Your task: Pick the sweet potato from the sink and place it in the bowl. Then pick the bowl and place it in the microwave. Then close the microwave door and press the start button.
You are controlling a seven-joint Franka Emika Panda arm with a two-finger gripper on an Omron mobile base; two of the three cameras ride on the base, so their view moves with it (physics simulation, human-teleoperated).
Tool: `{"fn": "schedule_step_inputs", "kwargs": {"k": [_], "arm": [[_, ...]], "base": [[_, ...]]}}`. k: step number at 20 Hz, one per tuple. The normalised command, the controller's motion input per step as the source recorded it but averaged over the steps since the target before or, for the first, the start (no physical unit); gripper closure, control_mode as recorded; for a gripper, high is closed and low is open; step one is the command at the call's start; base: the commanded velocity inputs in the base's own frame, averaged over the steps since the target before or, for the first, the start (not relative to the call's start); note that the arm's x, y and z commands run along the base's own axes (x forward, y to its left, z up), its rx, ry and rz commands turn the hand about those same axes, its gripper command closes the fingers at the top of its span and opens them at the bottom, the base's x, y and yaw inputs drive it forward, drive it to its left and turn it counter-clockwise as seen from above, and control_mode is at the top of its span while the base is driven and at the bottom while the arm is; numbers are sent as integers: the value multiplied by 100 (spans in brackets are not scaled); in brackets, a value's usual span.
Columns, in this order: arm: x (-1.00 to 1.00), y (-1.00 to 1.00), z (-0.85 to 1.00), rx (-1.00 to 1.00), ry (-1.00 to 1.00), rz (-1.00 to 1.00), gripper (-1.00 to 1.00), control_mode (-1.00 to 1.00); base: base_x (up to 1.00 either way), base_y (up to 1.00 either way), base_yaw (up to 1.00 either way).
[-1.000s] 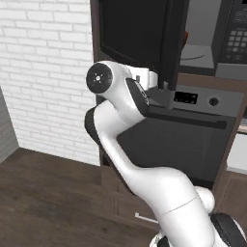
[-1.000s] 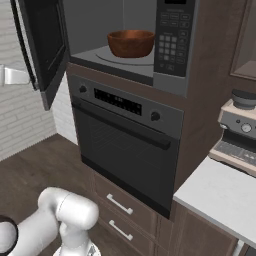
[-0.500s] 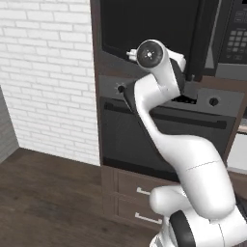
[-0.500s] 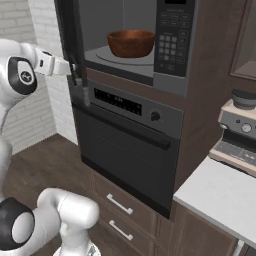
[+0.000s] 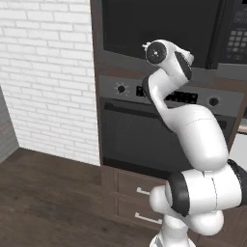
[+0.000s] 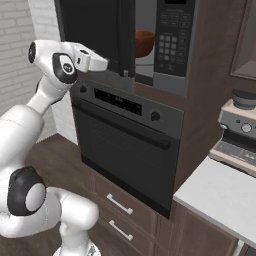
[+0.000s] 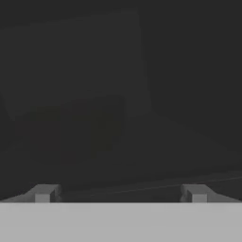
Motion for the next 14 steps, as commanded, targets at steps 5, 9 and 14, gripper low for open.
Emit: {"fn": "schedule_step_inputs", "kwargs": {"k": [5, 9, 14], "arm": [[41, -56, 19, 14, 0, -1, -100, -100], [46, -55, 6, 13, 0, 0, -100, -100], [82, -56, -3, 11, -1, 1, -100, -100]], "base": [[0, 0, 0], [0, 0, 0], [0, 0, 0]]}}
